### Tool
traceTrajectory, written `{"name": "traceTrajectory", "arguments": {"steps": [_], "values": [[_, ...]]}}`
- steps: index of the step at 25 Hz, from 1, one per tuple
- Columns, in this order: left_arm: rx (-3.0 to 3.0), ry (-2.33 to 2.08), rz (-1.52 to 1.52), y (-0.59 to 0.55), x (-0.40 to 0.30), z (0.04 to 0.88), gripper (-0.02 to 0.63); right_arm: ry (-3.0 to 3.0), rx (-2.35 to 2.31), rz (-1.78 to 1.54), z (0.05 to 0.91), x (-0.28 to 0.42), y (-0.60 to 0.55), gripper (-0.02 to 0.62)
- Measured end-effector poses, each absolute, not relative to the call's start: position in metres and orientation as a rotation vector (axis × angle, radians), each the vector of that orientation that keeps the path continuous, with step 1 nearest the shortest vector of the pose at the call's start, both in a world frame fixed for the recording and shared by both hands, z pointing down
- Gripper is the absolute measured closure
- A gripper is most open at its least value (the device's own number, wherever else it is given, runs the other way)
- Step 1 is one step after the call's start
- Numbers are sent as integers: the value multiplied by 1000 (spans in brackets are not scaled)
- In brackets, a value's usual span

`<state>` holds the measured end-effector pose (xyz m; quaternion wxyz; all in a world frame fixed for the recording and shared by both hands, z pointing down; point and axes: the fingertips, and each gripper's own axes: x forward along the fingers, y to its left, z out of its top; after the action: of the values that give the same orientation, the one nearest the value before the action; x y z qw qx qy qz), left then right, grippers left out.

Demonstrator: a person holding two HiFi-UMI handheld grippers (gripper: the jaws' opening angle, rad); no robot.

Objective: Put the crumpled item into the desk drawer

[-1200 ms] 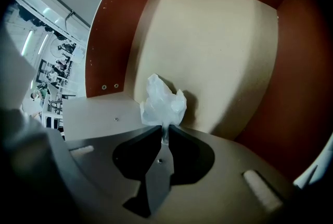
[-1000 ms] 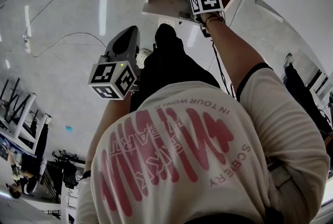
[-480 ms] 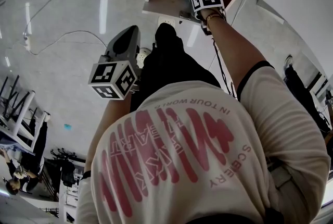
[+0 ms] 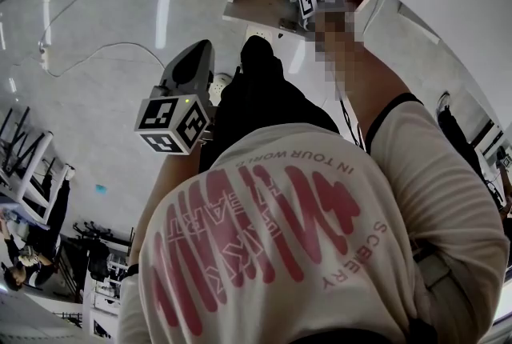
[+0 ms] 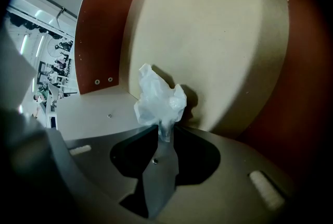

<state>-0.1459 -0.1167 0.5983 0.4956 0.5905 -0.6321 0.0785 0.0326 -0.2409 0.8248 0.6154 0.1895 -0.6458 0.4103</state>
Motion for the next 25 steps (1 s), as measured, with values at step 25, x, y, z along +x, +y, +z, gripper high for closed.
{"name": "traceTrajectory", "arguments": {"steps": [25], "values": [[1554, -1552, 249, -132, -147, 564, 601, -1641, 610, 983, 788, 27, -261, 511]]}}
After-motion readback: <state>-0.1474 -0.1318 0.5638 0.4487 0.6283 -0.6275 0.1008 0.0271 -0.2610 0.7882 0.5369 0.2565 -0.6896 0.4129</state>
